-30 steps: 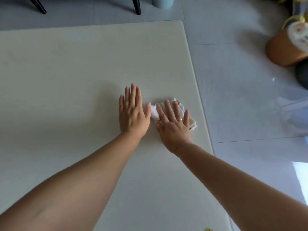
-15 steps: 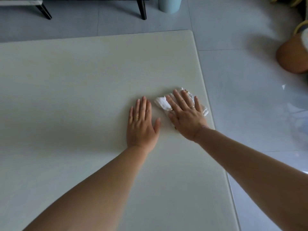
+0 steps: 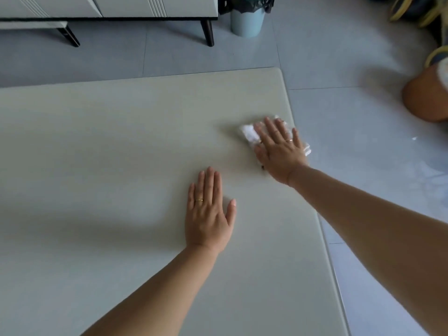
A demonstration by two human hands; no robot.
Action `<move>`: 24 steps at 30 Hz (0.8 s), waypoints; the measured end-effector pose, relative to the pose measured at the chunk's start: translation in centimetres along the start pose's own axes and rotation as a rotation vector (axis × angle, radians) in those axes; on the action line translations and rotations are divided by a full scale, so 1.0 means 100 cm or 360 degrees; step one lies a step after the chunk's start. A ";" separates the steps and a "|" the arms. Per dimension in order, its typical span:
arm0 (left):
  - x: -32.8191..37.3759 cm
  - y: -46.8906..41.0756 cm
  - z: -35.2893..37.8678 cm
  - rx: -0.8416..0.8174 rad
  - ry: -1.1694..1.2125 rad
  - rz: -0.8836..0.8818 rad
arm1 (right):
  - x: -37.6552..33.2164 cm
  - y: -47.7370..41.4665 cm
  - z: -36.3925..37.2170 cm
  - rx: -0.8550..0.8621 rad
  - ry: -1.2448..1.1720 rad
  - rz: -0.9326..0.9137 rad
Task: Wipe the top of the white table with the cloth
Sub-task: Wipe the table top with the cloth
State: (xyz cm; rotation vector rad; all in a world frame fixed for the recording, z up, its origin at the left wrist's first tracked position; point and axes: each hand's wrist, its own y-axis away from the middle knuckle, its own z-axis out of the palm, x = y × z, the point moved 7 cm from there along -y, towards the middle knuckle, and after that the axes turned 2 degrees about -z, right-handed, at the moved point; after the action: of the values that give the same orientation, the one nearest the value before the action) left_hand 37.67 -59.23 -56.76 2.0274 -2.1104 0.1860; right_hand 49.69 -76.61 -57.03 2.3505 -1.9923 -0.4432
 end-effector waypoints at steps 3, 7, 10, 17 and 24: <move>0.001 -0.007 -0.006 0.0043 0.0119 -0.0007 | 0.014 -0.016 -0.003 0.0165 -0.0194 0.0639; 0.008 -0.055 -0.022 0.0213 0.0113 -0.0033 | -0.052 -0.020 0.013 0.0173 -0.0137 0.0268; 0.008 -0.094 -0.014 0.0134 0.0010 -0.0014 | -0.045 -0.033 0.005 0.0075 0.0064 -0.0245; -0.001 -0.103 0.001 0.0109 0.0017 -0.0073 | 0.001 -0.085 -0.015 0.0180 -0.0173 0.0682; -0.001 -0.102 -0.003 0.0116 0.0070 -0.0080 | 0.002 -0.109 -0.023 0.0005 0.0039 -0.0081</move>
State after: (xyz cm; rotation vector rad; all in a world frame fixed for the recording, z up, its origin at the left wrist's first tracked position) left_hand 47.89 -59.58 -57.03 2.0946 -2.0523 0.3005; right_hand 60.70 -75.18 -57.08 2.4010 -1.9284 -0.4117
